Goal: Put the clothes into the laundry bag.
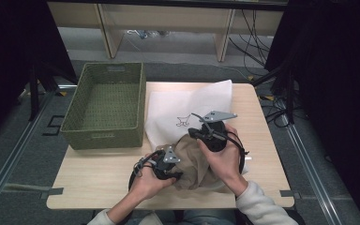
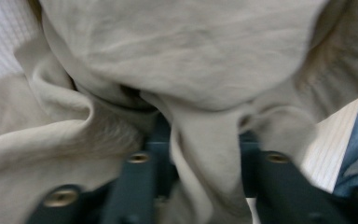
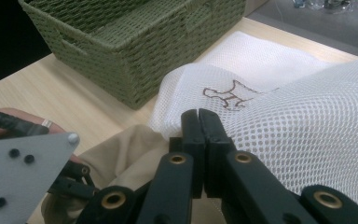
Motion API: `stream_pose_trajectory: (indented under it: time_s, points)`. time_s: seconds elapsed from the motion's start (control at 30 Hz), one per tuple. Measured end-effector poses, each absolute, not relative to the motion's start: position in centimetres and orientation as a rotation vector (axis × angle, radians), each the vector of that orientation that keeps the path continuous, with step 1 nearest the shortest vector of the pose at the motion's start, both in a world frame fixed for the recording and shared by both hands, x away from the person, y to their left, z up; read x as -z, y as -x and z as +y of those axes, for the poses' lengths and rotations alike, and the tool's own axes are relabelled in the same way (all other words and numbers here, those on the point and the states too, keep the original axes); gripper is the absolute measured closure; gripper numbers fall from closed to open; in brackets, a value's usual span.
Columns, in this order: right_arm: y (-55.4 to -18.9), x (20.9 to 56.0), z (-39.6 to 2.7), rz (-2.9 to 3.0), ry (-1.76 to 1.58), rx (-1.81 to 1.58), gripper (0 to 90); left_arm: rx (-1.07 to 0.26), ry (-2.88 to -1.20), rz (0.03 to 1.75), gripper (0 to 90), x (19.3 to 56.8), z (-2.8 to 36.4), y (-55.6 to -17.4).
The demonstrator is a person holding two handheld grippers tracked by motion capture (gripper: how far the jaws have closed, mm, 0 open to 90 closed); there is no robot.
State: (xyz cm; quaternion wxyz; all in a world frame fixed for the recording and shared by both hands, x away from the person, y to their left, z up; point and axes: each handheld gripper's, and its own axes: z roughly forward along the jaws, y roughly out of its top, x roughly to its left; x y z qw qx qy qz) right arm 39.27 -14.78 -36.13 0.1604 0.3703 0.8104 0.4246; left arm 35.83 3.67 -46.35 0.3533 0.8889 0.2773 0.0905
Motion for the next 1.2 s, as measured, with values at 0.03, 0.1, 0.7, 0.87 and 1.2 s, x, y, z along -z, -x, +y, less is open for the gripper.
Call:
stream_pose_trajectory:
  time_s: [0.03,0.1,0.7,0.87,1.2]
  points:
    - [-39.4,36.2,-14.8,2.317,-1.031,-1.211,90.0,-0.22,-2.279,0.717,75.2,46.2,3.6,-35.9]
    - [-39.1,36.1,-14.6,2.313,-1.058,-1.213,90.0,-0.205,-2.222,0.729,78.1,45.6,3.5,-36.0]
    - [-36.6,32.4,-13.7,2.285,-0.959,-1.395,90.0,-0.302,-1.979,0.728,77.6,38.9,3.8,-34.9]
    - [-37.9,33.9,-13.8,2.321,-1.024,-1.346,90.0,-0.322,-2.055,0.812,75.1,43.5,2.1,-37.9]
    - [-37.9,33.5,-14.6,2.282,-1.018,-1.404,90.0,-0.42,-1.914,0.798,78.3,40.3,2.5,-36.6]
